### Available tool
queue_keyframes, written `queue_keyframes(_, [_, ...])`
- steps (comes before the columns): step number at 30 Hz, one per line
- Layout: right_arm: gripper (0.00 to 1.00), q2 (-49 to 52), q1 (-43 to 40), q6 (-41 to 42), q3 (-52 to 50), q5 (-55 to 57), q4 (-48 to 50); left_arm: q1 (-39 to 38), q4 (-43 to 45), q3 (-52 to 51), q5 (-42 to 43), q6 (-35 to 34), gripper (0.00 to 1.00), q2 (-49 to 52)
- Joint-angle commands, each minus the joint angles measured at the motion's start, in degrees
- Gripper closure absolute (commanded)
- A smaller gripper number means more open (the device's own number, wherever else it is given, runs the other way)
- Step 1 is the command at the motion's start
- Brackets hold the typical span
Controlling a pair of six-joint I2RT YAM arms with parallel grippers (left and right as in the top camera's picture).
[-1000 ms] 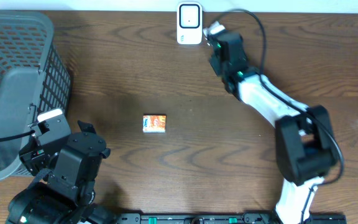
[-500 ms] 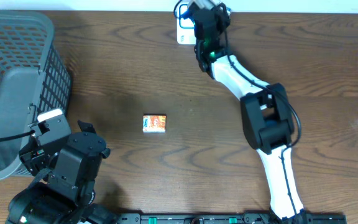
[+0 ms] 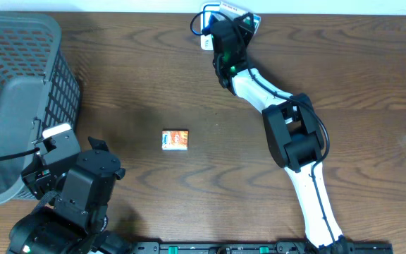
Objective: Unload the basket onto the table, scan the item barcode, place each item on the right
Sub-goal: 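Hold the Panadol box barcode in front of the white scanner, then carry the Panadol box to the right edge and release it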
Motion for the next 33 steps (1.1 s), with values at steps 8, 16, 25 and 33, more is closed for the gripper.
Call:
queue_keyframes(8, [0.78,-18.32,-2.73,33.77,0.79,-0.48,-40.48,0.28,-0.13,0.35,-0.66,0.31,0.03,0.00])
queue_keyframes(16, [0.79,-24.20,-14.36,59.28,0.79,-21.14,-70.62,0.28,-0.13,0.35,-0.66,0.31,0.03,0.00])
queue_keyframes(25, [0.75,-24.00,-31.41,64.04,-4.59,-31.93,-77.94,0.28,-0.13,0.35,-0.66,0.31,0.03,0.00])
queue_keyframes(33, [0.69,-23.85,-46.23,64.57,-14.86,-36.13,-68.52,0.28,-0.13,0.35,-0.66,0.31,0.03,0.00])
